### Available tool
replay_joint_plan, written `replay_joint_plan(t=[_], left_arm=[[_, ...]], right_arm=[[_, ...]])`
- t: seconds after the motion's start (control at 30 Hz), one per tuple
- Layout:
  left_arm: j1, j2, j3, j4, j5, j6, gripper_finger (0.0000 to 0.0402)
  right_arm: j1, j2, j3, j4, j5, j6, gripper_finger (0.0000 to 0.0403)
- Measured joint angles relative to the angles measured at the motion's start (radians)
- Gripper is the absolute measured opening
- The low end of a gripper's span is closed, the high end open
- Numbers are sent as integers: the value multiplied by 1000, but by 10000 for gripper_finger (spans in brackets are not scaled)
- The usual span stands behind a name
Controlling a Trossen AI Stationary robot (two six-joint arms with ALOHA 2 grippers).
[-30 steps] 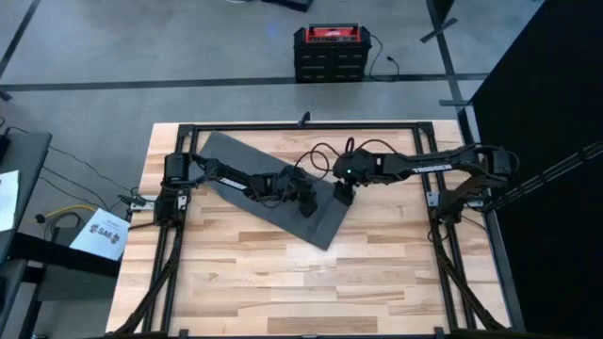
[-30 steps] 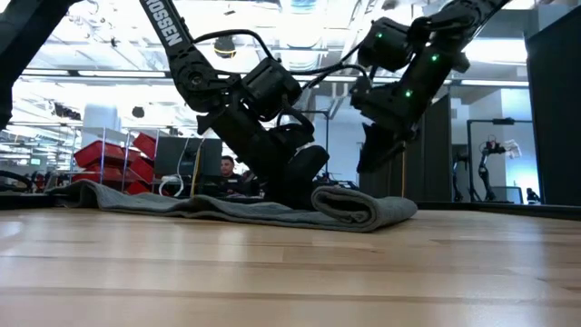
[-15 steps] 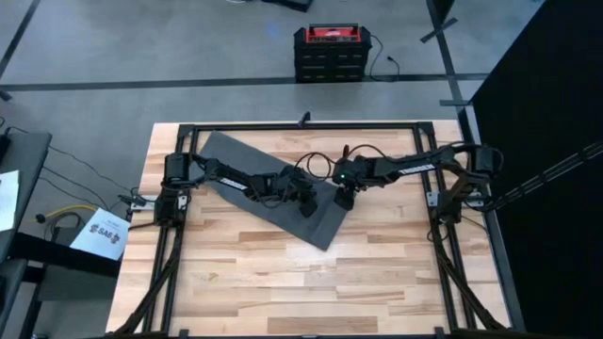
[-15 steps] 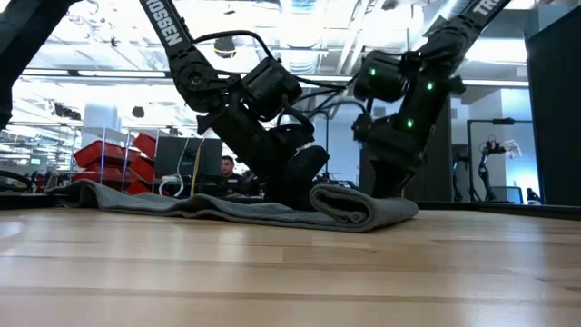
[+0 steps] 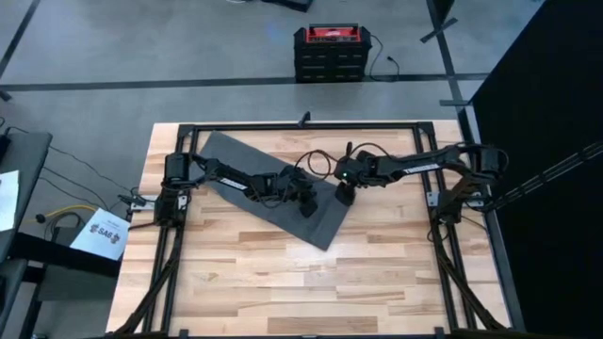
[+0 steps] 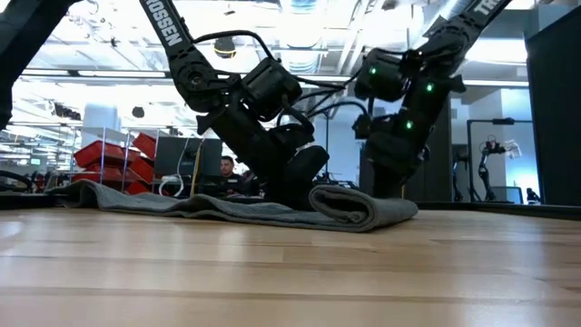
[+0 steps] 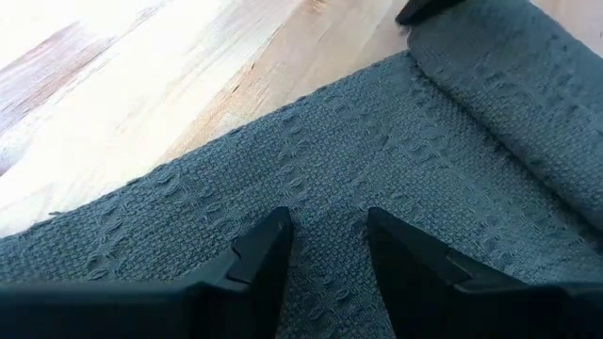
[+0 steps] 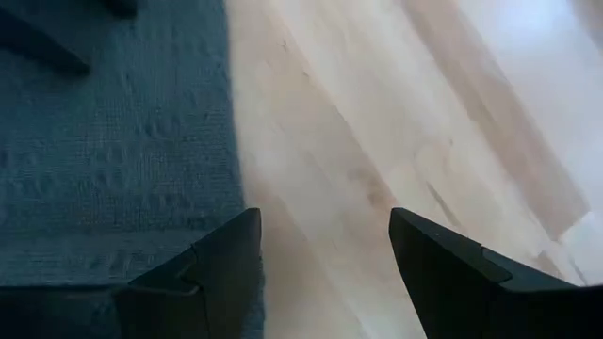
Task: Roll towel
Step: Roll the gray towel
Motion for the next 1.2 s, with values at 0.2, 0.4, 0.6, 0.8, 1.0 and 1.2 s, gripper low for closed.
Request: replay_joint_plan(t=[0.2, 0.4, 0.6, 0.8, 1.0, 1.2], left_arm=[[1, 0, 0, 0, 0, -6, 133], [6, 0, 0, 0, 2, -6, 134], [6, -11, 3, 0, 3, 15, 133], [5, -61, -1, -42, 8, 44, 134], [3, -118, 0, -32, -17, 80, 134], [-2, -166, 0, -42, -20, 95, 134]], right_arm=[[3, 9, 0, -90, 2, 27, 226], [34, -76, 0, -104, 3, 48, 226], [87, -127, 1, -42, 2, 54, 226], [138, -119, 1, -26, 4, 40, 226], [285, -119, 1, 74, -9, 6, 226], [429, -108, 2, 166, -91, -3, 226]])
